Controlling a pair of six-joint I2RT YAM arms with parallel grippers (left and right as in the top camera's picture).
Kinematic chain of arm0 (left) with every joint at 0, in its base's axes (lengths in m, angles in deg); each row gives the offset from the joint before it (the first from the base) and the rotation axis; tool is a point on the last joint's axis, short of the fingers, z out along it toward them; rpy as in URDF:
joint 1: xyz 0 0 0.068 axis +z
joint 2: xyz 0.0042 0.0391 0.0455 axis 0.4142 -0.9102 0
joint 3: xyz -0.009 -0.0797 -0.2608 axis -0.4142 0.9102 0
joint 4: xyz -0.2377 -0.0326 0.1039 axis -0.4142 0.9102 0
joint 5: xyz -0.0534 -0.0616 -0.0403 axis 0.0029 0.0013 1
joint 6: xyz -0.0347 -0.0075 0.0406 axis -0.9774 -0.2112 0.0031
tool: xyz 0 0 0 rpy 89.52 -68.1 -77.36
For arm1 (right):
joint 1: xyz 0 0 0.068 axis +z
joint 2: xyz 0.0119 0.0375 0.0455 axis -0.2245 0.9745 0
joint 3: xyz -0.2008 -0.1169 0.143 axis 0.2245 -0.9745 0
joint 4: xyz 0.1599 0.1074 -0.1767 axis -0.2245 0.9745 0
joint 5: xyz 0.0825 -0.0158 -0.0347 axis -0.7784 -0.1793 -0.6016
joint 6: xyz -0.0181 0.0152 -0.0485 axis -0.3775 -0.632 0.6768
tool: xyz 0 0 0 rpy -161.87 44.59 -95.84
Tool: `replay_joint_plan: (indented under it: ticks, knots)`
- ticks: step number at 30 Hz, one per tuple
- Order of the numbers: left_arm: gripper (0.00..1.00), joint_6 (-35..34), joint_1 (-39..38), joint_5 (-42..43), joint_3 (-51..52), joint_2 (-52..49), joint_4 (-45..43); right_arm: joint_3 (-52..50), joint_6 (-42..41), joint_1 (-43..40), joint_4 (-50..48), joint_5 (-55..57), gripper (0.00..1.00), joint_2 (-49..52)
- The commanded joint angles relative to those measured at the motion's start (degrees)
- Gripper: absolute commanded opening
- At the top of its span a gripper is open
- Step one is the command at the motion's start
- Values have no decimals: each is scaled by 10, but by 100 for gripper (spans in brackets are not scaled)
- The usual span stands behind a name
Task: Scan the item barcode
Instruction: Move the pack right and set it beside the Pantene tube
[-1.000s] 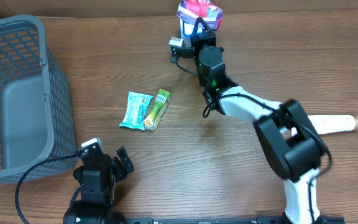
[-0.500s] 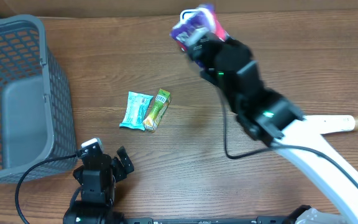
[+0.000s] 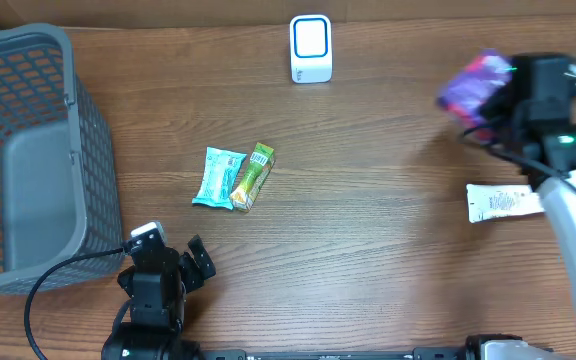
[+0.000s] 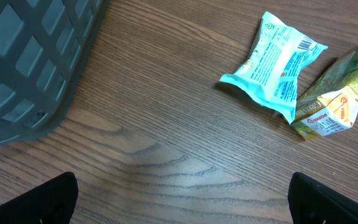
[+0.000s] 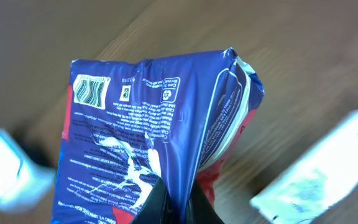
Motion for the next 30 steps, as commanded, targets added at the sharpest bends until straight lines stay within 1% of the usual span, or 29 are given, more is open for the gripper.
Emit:
replay_joint_plan:
  ticks: [1, 6, 12, 14, 15, 17, 18, 19, 20, 22, 24, 26, 28, 30]
  knots:
    - [100, -10, -1, -8, -1, 5, -3, -43, -87, -73, -20, -29, 4, 12]
    - [100, -10, -1, -8, -1, 5, -3, -96, -87, -138, -91, -42, 4, 60]
    - [99, -10, -1, -8, -1, 5, -3, -102, -86, -166, -102, -33, 4, 129]
    - [99, -10, -1, -8, -1, 5, -3, -102, -75, -167, -101, -33, 15, 147]
    - [100, -10, -1, -8, -1, 5, -3, -102, -71, -167, -100, -33, 26, 154]
    - [100, -10, -1, -8, -1, 5, -3, -102, -54, -167, -95, -34, 56, 164]
    - [100, -10, -1, -8, -1, 5, -3, -102, -43, -167, -93, -33, 68, 165]
    - [100, -10, -1, -8, -1, 5, -3, -102, -23, -167, -93, -34, 77, 164]
    - [99, -10, -1, -8, -1, 5, -3, -99, -2, -167, -90, -36, 83, 161]
    - [100, -10, -1, -8, -1, 5, -3, -84, 21, -167, -68, -46, 88, 151]
    - [100, -10, -1, -8, -1, 5, -3, -61, 34, -165, -44, -73, 91, 136]
    - [100, -10, -1, -8, -1, 5, -3, -30, 77, -161, -29, -138, 94, 117]
    - [100, -10, -1, -8, -1, 5, -3, 0, 130, -150, -23, -230, 93, 99]
    - [100, -10, -1, -8, -1, 5, -3, 19, 168, -129, -24, -314, 88, 86]
